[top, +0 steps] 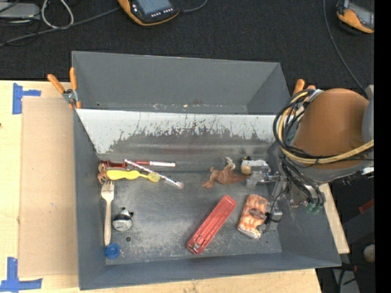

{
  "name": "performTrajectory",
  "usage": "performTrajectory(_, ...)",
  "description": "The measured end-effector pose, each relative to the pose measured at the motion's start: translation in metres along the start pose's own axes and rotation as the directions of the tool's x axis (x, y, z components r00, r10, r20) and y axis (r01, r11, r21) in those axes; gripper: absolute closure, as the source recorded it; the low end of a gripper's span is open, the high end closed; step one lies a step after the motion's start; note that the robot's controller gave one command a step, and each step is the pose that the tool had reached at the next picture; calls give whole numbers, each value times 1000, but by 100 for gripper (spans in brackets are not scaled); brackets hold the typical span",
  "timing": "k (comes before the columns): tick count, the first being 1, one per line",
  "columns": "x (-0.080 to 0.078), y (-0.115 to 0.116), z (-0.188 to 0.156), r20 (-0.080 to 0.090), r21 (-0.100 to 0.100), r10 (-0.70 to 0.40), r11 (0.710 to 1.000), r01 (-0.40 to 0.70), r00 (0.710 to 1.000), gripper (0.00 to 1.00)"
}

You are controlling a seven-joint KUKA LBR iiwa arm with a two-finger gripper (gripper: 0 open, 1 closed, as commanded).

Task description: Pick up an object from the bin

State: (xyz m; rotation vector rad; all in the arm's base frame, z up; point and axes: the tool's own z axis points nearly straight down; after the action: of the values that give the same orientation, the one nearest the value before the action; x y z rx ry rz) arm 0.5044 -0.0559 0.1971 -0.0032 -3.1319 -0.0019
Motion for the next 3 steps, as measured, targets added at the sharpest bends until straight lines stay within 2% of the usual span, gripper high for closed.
performTrajectory(1,-2,0,-4,8,1,-2,1000,2,1000,0)
performTrajectory(2,-7,6,63,10,1,-37,999,37,999,0)
performTrajectory(3,-22,-17,101,15,4,-131,991,131,991,0)
